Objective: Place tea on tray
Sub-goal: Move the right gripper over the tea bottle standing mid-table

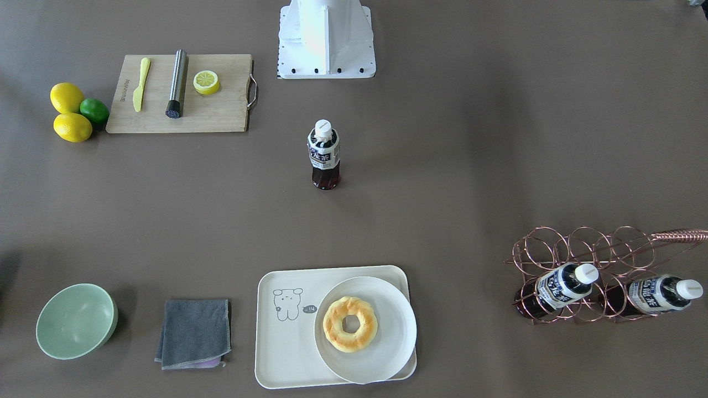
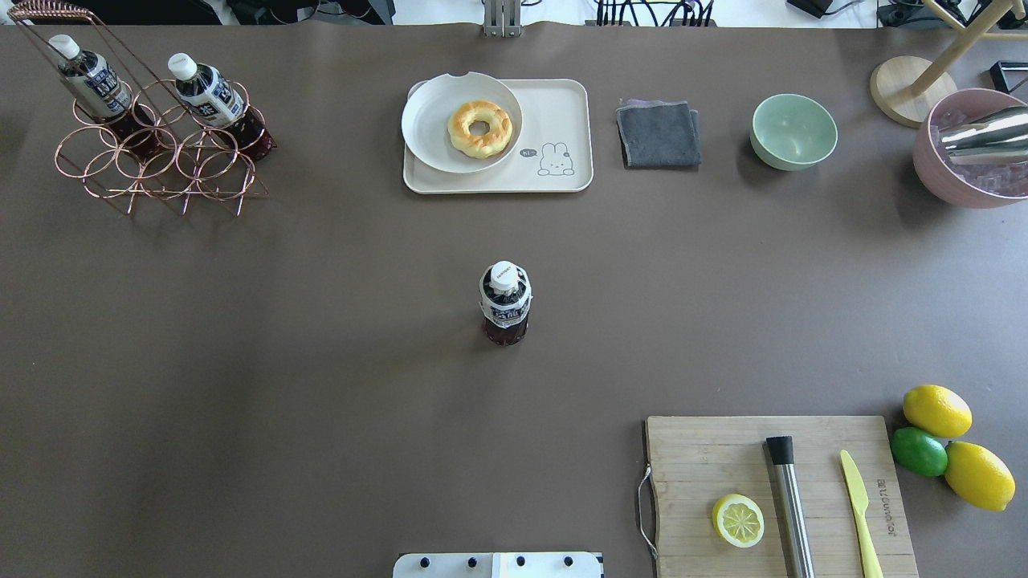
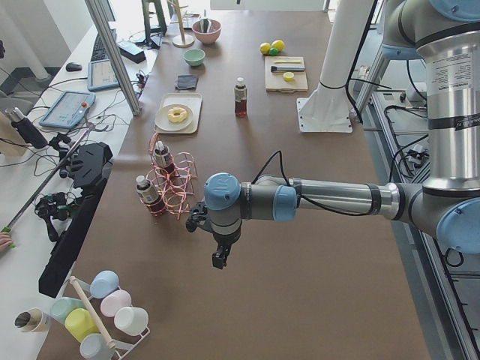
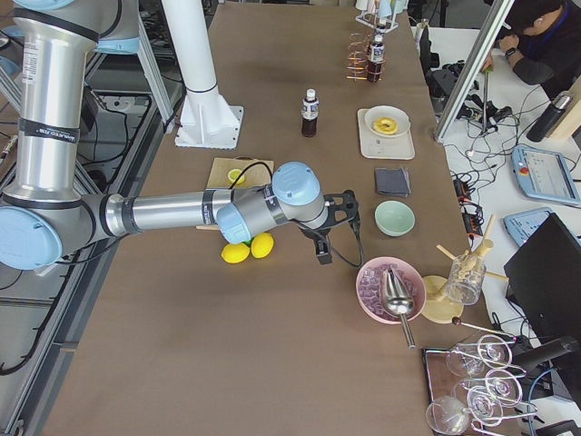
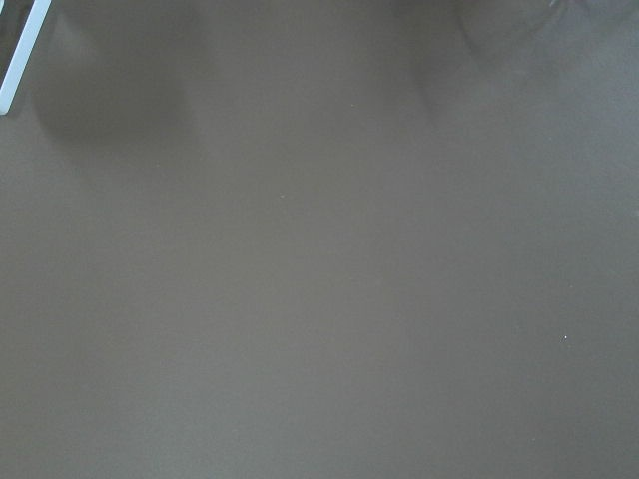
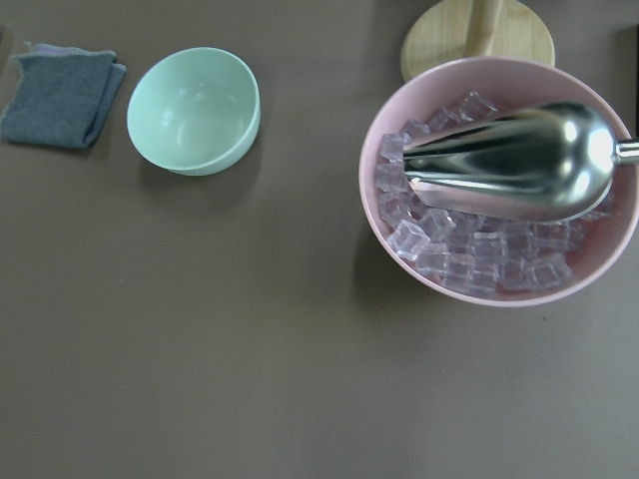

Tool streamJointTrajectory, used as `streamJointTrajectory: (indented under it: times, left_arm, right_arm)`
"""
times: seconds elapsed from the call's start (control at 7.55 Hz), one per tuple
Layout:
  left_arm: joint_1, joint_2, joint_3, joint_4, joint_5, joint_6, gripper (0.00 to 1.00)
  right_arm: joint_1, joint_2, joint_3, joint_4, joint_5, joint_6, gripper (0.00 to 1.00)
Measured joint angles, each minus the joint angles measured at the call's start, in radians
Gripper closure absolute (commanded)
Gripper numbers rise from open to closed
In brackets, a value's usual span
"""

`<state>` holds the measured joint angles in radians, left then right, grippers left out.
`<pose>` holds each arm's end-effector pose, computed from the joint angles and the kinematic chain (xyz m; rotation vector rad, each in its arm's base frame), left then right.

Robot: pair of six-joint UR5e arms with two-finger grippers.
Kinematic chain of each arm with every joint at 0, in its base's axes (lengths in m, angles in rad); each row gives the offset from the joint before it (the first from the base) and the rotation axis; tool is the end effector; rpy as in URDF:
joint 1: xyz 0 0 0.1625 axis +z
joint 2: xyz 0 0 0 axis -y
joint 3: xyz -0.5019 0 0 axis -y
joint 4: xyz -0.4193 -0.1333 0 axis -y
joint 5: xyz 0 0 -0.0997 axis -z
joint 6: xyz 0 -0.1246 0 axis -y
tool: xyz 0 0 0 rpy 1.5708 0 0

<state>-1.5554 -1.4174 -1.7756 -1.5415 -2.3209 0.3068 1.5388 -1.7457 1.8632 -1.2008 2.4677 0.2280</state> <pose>-0.0415 -0.4444 0.7259 0.1303 0.7423 0.3152 0.0214 -0.4545 0.6296 0.3357 -0.9281 -0.0387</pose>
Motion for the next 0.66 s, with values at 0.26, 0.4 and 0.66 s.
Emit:
streamJointTrajectory:
  times: [0.26,0.4,0.66]
  left_arm:
    - [0.000,0.001,-0.002,0.000,0.000,0.000,0.01]
    - [0.000,0.001,-0.002,0.000,0.000,0.000,0.01]
    - [0.000,0.001,-0.003,0.000,0.000,0.000,0.01]
  right_arm:
    - [-0.050,0.052,0.039,0.054,0.045,0.058,0.00]
    - [-0.085,0.084,0.074,0.060,0.070,0.109,0.00]
    - [-0.191,0.210,0.128,0.061,0.072,0.318,0.00]
